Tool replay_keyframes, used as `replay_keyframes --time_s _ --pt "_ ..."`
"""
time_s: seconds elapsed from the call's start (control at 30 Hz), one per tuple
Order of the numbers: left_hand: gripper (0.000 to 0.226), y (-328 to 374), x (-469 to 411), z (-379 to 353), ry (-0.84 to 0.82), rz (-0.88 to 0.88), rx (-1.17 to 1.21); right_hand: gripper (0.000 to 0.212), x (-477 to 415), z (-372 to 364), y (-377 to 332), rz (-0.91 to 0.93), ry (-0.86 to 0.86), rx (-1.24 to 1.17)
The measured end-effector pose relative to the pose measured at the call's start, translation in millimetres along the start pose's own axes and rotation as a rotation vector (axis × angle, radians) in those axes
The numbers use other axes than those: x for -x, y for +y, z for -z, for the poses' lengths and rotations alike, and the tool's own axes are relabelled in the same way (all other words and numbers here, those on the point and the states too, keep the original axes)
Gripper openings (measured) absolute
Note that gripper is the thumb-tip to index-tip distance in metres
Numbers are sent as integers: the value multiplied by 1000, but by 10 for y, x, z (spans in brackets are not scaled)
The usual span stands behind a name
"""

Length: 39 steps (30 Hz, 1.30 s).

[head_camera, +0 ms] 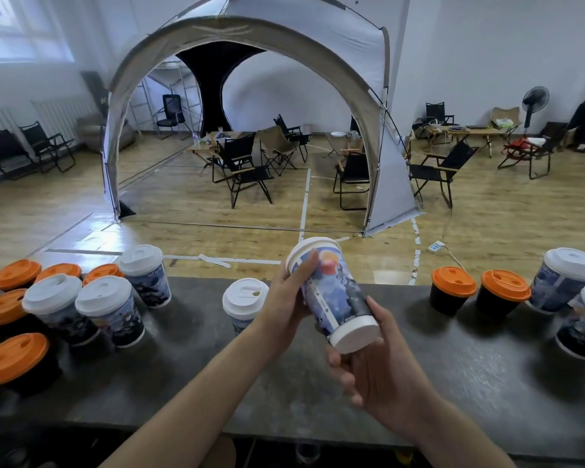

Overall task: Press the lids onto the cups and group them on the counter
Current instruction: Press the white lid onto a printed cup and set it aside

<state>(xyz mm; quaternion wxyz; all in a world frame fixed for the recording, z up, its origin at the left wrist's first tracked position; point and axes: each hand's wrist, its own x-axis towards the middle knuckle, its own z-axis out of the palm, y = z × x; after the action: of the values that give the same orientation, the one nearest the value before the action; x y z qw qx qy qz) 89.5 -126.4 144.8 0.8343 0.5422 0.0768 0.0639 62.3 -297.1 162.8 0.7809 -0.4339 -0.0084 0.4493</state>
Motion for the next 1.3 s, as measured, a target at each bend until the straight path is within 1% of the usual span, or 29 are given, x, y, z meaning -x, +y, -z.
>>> replay_keyframes --time_s 0.07,0.13,0.17,0.27,0.4,0.5,0.57,0.6,0.67,0.73,0.83,0.9,1.0,1.03,1.1,1.17,1.2,1.27,1.3 --pt "100 58 103 67 -76 62 39 69 -31 -47 15 -23 -86 -47" --pt "98 89 192 118 -106 102 95 69 -69 -113 46 -37 -142 -42" --pt "98 94 219 148 -98 108 102 68 -95 -143 66 -37 -157 -29" --pt "87 107 260 270 -44 75 65 66 -212 -223 145 -30 -156 1" --pt "78 129 329 431 -9 77 54 64 -357 -327 218 -42 -124 14" --pt "87 119 379 506 48 79 39 64 -405 -384 224 -58 -139 52" --pt "92 119 392 552 91 30 -4 61 -415 -383 219 -67 -139 59" --pt "93 115 385 590 109 1 -20 59 -417 -381 215 -59 -135 67" --pt "87 110 386 646 155 -50 -7 55 -417 -380 216 -22 -123 85" --pt "88 108 416 680 234 -90 19 53 -433 -383 220 25 -102 83" --pt "89 40 491 702 325 -110 2 44 -458 -383 234 54 -25 127" --pt "85 6 559 736 324 -93 0 44 -469 -397 275 65 36 222" --pt "82 12 693 849 328 -94 32 55 -498 -402 362 111 64 454" --pt "81 35 764 893 347 -124 29 53 -516 -406 388 157 61 553" --pt "76 80 931 1041 459 -237 -40 48 -579 -430 435 267 54 762" --pt "77 122 1115 1265 621 -390 -214 42 -670 -440 486 382 34 999" --pt "77 134 1201 1414 702 -465 -330 34 -731 -443 515 438 17 1085" --pt "81 102 1348 1766 832 -591 -593 22 -863 -458 575 554 -15 1186" --pt "84 67 1404 1953 884 -632 -737 22 -934 -468 610 616 -36 1214"
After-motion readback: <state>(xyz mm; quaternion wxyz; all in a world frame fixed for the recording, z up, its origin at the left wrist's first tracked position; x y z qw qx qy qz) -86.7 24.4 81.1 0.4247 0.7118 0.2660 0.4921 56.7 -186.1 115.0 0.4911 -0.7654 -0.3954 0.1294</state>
